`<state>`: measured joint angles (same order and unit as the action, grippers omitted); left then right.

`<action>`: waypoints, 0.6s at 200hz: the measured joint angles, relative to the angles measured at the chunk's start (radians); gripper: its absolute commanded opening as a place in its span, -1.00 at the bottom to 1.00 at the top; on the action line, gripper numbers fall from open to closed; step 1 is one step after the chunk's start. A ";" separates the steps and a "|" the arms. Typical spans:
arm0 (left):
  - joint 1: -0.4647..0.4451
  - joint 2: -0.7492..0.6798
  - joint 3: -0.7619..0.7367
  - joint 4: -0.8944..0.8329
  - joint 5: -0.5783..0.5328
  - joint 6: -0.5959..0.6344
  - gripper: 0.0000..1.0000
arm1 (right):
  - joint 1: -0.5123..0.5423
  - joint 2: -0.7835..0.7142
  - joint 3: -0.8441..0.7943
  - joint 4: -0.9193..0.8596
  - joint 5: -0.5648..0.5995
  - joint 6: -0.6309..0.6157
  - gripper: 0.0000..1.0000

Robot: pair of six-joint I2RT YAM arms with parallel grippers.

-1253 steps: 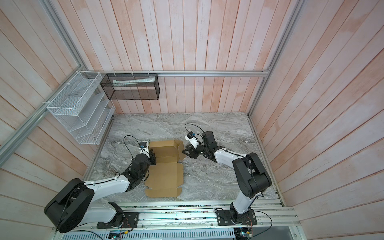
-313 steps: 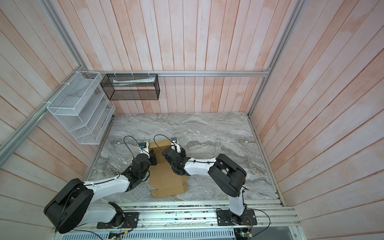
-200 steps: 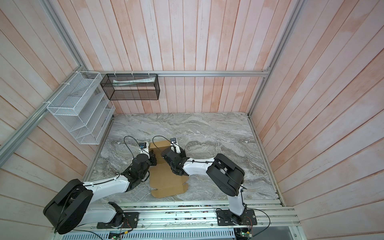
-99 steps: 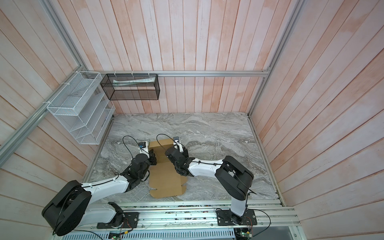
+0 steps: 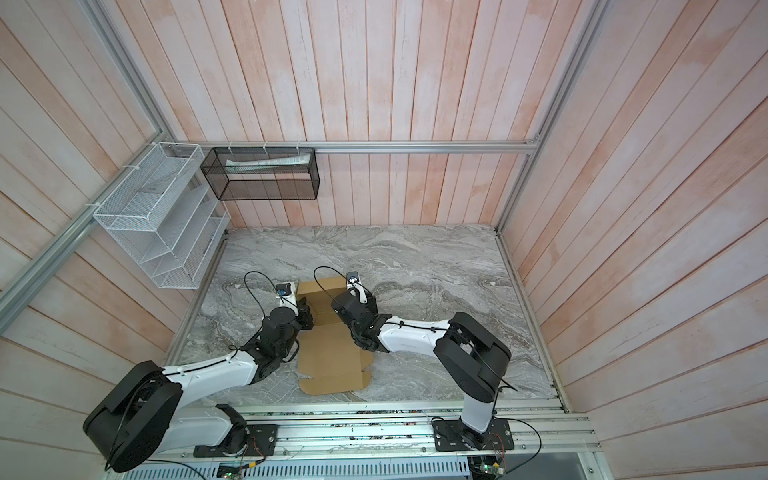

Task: Fold the paper box
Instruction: 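Hold the folded end wall in place with the right gripper while left pinches corner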

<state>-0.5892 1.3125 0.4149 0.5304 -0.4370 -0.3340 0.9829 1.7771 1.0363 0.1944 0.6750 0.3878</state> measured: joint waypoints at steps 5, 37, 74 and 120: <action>0.000 0.000 0.000 0.000 -0.002 0.000 -1.00 | -0.001 0.000 0.000 0.000 -0.004 -0.001 -0.05; 0.000 0.000 0.000 0.000 -0.010 0.000 -1.00 | -0.003 -0.002 0.000 0.011 -0.029 -0.001 -0.04; 0.000 0.000 0.000 -0.001 -0.010 0.000 -1.00 | -0.003 -0.024 0.000 0.018 -0.041 -0.006 -0.06; 0.000 0.000 0.000 0.001 -0.005 0.000 -1.00 | -0.003 -0.039 0.000 0.020 -0.053 -0.018 -0.28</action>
<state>-0.5892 1.3128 0.4149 0.5316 -0.4419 -0.3340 0.9802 1.7386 1.0363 0.2142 0.6224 0.3695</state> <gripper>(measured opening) 0.057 0.391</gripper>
